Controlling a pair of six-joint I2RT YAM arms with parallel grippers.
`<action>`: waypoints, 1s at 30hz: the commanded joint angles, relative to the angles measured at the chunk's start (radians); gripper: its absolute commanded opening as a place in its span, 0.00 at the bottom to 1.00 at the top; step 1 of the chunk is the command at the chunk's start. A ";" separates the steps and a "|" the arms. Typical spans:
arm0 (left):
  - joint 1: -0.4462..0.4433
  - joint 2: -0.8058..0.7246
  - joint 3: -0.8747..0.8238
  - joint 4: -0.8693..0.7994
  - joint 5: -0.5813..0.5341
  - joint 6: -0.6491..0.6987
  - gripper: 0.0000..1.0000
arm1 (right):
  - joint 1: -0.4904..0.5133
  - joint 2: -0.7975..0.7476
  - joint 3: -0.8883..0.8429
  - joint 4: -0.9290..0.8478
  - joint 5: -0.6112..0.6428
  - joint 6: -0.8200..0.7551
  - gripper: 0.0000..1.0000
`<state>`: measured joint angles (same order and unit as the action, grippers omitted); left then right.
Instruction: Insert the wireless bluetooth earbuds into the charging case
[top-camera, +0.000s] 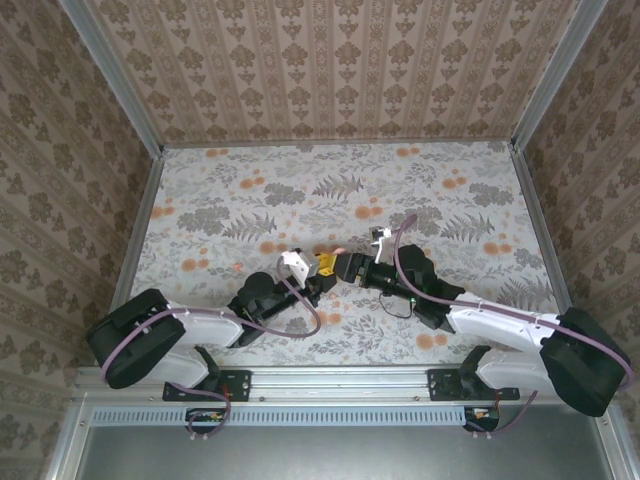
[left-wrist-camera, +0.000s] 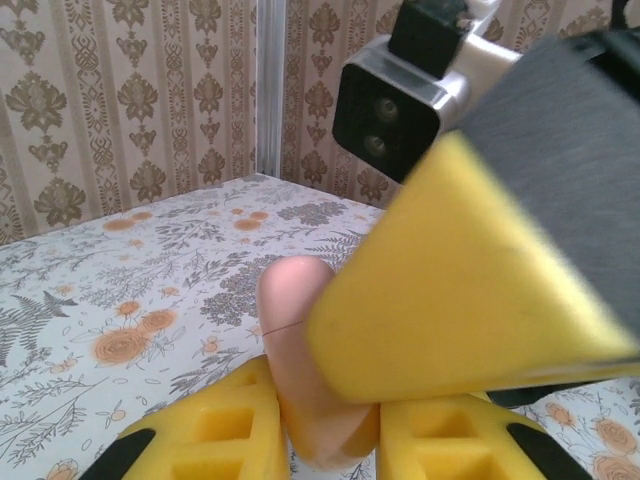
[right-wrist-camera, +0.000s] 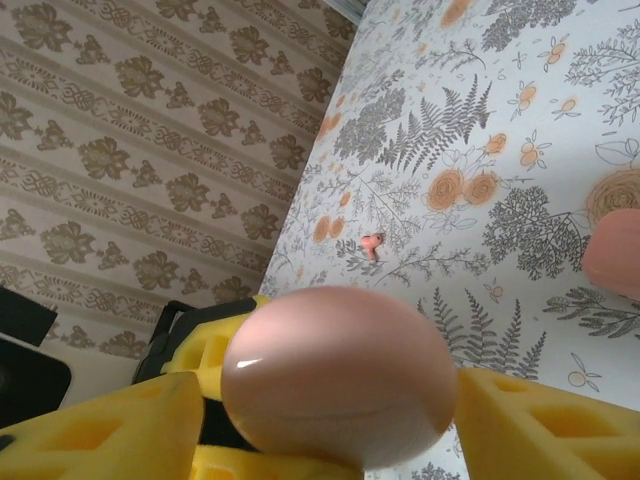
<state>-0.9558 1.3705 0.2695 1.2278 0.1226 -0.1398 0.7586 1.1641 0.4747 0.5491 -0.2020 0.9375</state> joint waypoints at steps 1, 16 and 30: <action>-0.002 -0.026 0.017 0.025 0.015 -0.021 0.19 | 0.004 -0.060 -0.006 -0.040 0.035 -0.069 0.76; 0.103 -0.067 0.006 0.013 0.353 -0.136 0.16 | -0.280 -0.313 0.025 -0.363 -0.426 -0.728 0.73; 0.115 -0.222 0.042 -0.129 0.588 -0.115 0.17 | -0.349 -0.195 0.198 -0.641 -0.805 -1.388 0.62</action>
<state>-0.8482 1.1820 0.2813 1.1355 0.6300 -0.2615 0.4122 0.9337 0.6037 -0.0040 -0.8845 -0.2752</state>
